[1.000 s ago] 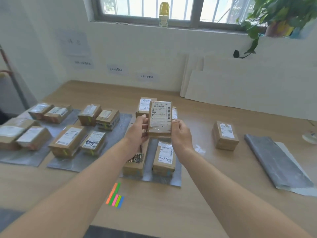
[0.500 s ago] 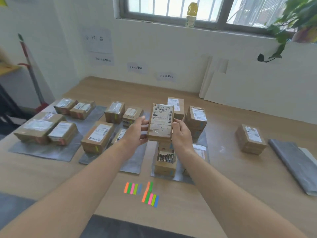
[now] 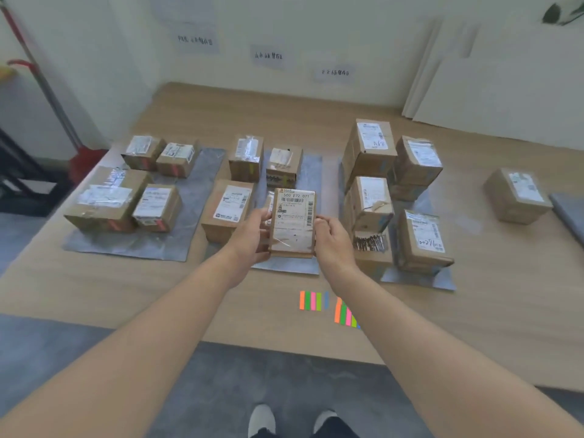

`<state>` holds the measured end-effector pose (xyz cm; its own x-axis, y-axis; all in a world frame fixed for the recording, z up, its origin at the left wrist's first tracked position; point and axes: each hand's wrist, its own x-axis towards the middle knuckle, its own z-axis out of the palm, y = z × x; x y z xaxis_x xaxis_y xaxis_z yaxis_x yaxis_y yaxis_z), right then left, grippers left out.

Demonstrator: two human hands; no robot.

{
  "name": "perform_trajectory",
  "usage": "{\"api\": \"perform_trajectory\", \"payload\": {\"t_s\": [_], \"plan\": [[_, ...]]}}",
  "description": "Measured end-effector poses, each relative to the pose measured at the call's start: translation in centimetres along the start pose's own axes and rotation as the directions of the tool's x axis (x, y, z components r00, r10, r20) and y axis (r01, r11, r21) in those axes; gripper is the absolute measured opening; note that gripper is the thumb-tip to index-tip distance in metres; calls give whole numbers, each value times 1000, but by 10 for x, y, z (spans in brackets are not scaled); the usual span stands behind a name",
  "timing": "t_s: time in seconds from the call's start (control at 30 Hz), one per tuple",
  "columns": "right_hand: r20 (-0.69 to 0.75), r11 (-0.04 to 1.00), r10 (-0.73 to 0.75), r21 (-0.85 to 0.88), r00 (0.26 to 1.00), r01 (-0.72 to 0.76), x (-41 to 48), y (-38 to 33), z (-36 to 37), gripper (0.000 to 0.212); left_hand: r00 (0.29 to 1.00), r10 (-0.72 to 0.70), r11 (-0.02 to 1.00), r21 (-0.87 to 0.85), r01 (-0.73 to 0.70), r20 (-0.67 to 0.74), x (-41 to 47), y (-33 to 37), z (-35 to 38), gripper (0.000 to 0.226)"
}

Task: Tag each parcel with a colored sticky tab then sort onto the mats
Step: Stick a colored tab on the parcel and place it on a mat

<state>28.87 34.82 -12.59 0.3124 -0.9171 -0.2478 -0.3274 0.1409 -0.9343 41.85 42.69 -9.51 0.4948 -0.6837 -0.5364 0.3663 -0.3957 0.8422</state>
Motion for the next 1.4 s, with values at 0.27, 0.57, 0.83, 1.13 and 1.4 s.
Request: {"api": "perform_trajectory", "payload": {"t_s": [0.27,0.57,0.83,1.13,1.4], "plan": [[104,995,104,-12,989,-103,-6,52,34,27,990,-123,992,23,125,-71,8,-45,-33,42],[138,971,235,-73,962,-226,-16,102,64,27,971,-238,964,114,239,-26,23,-96,-65,40],[118,936,353,-36,928,-351,-34,141,105,24,937,-346,921,207,330,46,44,-124,-99,35],[95,951,309,-26,946,-308,-39,150,126,38,953,-301,923,263,280,43,64,-143,-119,27],[-42,940,327,-92,944,-330,-34,161,98,40,994,-75,966,241,91,-75,66,-113,-115,19]]}}
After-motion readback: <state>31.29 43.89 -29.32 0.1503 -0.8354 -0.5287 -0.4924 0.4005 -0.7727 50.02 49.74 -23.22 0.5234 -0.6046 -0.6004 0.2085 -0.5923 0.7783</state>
